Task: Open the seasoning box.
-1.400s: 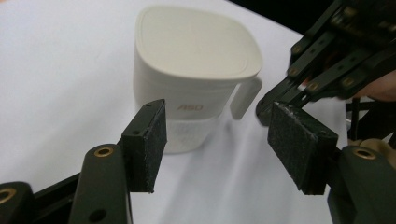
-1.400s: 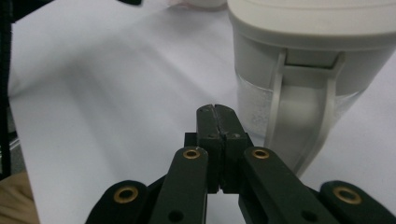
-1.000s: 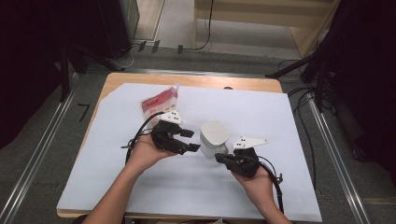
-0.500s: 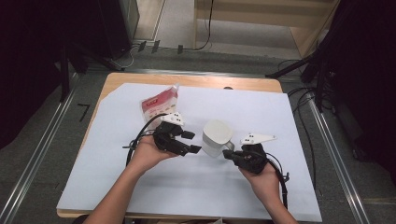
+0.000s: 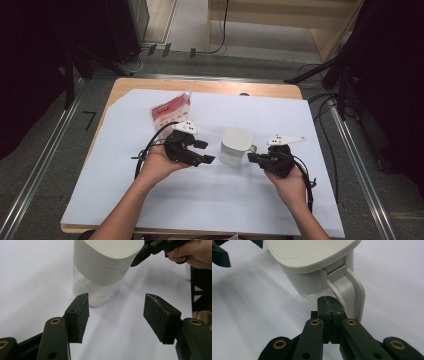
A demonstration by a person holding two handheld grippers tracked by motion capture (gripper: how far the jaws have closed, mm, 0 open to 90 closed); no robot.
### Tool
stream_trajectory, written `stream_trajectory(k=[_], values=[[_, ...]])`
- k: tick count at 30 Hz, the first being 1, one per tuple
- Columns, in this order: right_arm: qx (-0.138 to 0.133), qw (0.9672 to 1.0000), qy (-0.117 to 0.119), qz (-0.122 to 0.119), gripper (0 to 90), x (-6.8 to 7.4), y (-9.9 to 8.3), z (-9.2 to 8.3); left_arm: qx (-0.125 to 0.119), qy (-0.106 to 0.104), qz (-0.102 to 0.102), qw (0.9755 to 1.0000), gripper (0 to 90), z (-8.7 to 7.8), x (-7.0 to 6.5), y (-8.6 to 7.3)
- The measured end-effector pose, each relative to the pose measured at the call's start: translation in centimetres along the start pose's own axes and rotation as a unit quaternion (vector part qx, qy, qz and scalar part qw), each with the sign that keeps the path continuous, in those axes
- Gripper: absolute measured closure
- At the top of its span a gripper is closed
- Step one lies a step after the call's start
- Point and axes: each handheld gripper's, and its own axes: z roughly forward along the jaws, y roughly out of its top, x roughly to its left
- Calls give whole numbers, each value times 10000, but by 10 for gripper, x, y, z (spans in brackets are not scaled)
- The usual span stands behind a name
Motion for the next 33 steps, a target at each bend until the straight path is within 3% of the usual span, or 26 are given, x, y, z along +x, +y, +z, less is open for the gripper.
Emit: stream_trajectory(k=[4,7,14,17,20,23,26,28,33], values=[[-21,10000,44,62,900,-8,3,1,5,-28,17,10000,386,1,1,-1],[55,10000,19,39,900,-11,4,2,-9,121,55,9999,394,3,1,-1],[64,9999,-152,21,900,-19,9,0,-7,129,-11,9999,398,9,7,-2],[118,9999,-115,-14,900,-19,11,0,14,111,12,9999,394,12,8,0],[143,9999,-13,-57,900,-19,15,-3,61,32,212,9998,411,15,8,4],[158,9996,119,-191,900,-20,21,-8,67,144,512,9986,421,15,6,8],[161,9994,155,-250,900,-22,25,-13,12,5,487,9988,430,14,7,17],[150,9995,124,-248,900,-26,29,-17,-2,-47,590,9982,424,13,8,23],[122,9997,10,-226,900,-34,32,-21,50,-229,561,9981,352,18,14,33]])
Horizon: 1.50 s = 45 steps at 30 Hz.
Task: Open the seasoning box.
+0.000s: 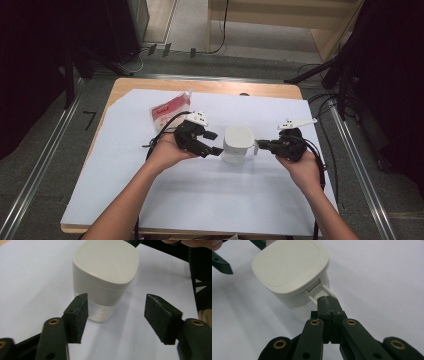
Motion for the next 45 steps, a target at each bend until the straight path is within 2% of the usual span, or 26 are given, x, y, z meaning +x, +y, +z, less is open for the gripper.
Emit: stream_trajectory(k=[3,5,7,9,10,13,14,15,18,19,21,26,28,29,33,38,42,45], values=[[41,10000,-60,28,900,-4,-1,2,90,-32,21,10000,300,3,4,1],[47,9999,-88,13,900,-4,-1,3,127,-31,86,9999,301,2,5,4],[35,9999,-100,23,900,-5,-1,5,189,-149,23,9997,277,5,9,6],[110,9998,-164,-6,900,-4,-1,7,307,-171,-38,9994,242,9,11,9],[114,9998,-146,8,900,-5,-1,8,338,-184,-2,9993,227,10,12,10],[84,9999,-114,34,900,-7,-1,8,294,-304,19,9991,196,11,15,14],[70,9999,-93,39,900,-7,-1,8,245,-218,6,9995,169,12,15,14],[62,9999,-87,41,900,-8,-1,8,237,-228,-18,9995,145,13,16,15],[71,9999,-77,39,900,-7,-1,8,292,-236,-6,9993,142,17,20,15],[71,9999,-76,35,900,-7,-1,8,315,-180,20,9993,141,18,20,15],[68,9999,-72,31,900,-8,-1,8,334,-306,69,9989,141,19,23,16],[41,9999,-47,80,899,-8,-1,8,378,-285,261,9985,145,25,27,20],[40,10000,-51,73,898,-8,-1,8,342,-385,203,9985,150,27,29,20],[42,10000,-47,76,898,-8,-1,8,377,-408,253,9981,154,28,30,19],[37,10000,-42,79,898,-8,-1,8,552,-316,391,9972,157,35,28,17],[26,9999,-37,95,896,-8,-1,8,525,-402,341,9972,155,41,30,18],[19,10000,-43,83,893,-7,-2,8,513,-545,364,9965,166,45,32,20],[26,9999,-61,90,900,-6,-2,8,557,-560,399,9961,169,47,31,23]])
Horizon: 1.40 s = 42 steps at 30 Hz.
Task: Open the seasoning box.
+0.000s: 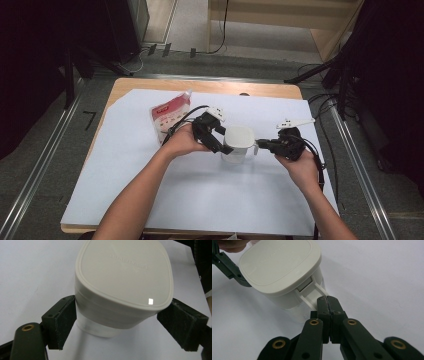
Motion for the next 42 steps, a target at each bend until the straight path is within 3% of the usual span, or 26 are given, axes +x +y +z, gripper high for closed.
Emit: stream_trajectory(k=[13,16,29,37,39,42], values=[[16,10000,-49,-18,900,1,-1,1,177,145,116,9997,175,-2,-4,6],[17,10000,-52,-15,900,1,-1,0,26,113,62,9999,184,-7,-4,7],[38,10000,-47,-29,900,2,-1,1,90,340,139,9993,200,-11,-10,11],[36,10000,-41,-30,900,2,-1,1,206,392,263,9987,206,-16,-13,18],[37,10000,-39,-26,900,2,-1,1,106,353,227,9991,218,-19,-14,19],[51,10000,-50,-23,900,2,-1,1,108,360,357,9987,261,-23,-17,22]])
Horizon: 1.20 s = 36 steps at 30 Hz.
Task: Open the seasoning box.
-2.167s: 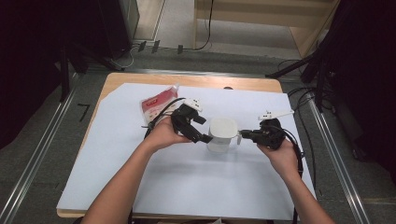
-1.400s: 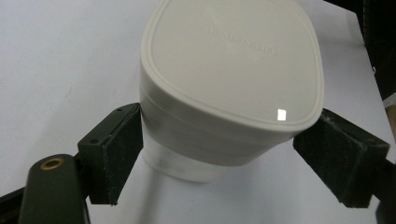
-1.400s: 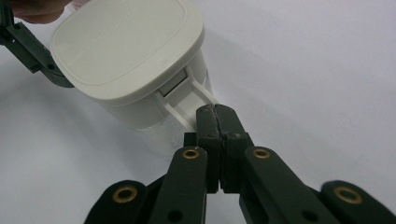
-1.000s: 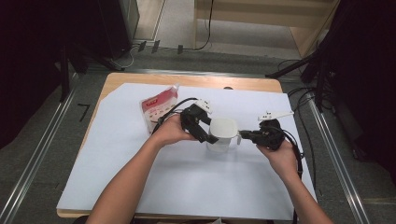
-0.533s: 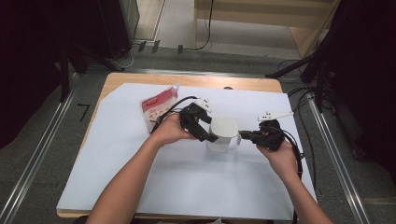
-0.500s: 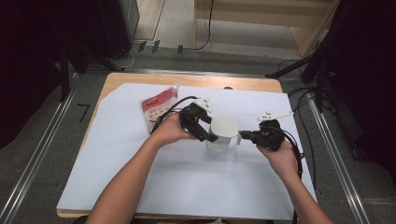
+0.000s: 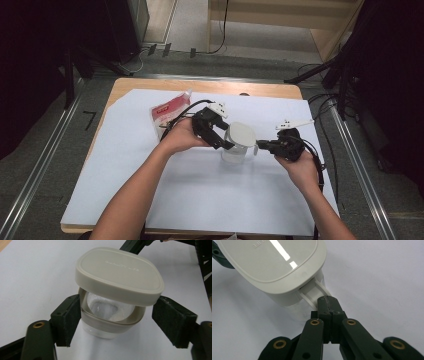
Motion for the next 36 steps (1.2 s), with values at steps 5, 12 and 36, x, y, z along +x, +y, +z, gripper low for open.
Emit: stream_trajectory(k=[5,12,36], values=[[1,10000,-5,-1,900,0,0,0,10,-49,39,10000,354,-5,-1,2],[27,10000,1,-16,900,0,0,1,92,-332,33,9994,502,0,-2,3],[72,9999,-8,-85,900,3,-1,3,73,-602,200,9980,900,-4,-11,24]])
